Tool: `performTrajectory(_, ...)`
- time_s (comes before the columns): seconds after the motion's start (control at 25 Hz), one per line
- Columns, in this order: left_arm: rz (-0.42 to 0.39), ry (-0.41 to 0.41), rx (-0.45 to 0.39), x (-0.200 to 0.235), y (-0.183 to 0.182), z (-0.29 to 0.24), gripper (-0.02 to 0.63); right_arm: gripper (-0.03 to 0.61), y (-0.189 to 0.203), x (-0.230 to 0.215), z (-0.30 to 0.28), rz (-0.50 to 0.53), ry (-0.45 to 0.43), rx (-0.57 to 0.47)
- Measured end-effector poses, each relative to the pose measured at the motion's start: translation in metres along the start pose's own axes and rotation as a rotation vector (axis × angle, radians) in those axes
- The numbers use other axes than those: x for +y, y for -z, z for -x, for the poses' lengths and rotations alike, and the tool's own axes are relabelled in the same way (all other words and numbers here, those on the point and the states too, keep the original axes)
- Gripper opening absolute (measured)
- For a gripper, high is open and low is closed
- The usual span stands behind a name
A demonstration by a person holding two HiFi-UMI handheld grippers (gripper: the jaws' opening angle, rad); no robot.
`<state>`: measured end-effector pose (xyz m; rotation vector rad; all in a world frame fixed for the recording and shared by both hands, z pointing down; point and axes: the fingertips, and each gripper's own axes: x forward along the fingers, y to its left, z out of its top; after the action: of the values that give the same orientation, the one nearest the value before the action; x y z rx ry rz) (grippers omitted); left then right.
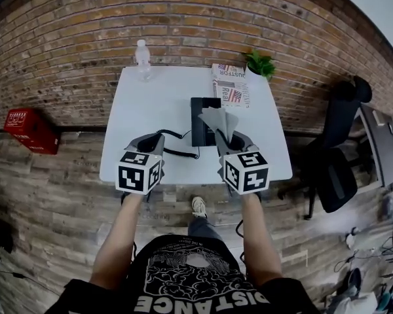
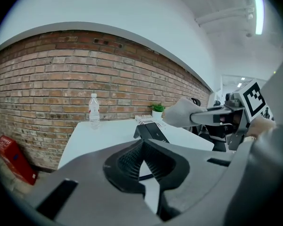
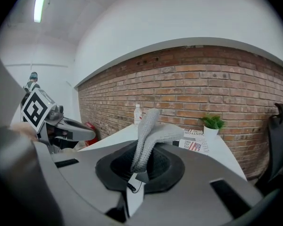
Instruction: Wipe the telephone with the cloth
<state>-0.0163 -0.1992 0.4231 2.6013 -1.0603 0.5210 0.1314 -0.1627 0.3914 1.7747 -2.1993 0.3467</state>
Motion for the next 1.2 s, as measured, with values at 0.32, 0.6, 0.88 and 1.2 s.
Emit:
performTrajectory(0.32,0.035,-0.035,0.012,0.011,-0.013,-0.046,0.005,0.012,-0.010,-0.032,-0.053,0.032,-0.058,0.035)
performTrajectory(0.6,0.071,-0.067,0.031,0.024,-0.014,-0.072,0.005,0.012,-0.015,-0.051,-0.102,0.062,-0.099,0.059)
performTrajectory(0.88,0.100,-0.092,0.062,0.039,-0.004,-0.091,0.005,0.012,-0.013,-0.059,-0.145,0.049,-0.144,0.084)
performTrajectory(1.2,0.117,-0.109,0.064,0.051,-0.008,-0.107,0.005,0.012,-0.006,-0.066,-0.180,0.097,-0.162,0.128)
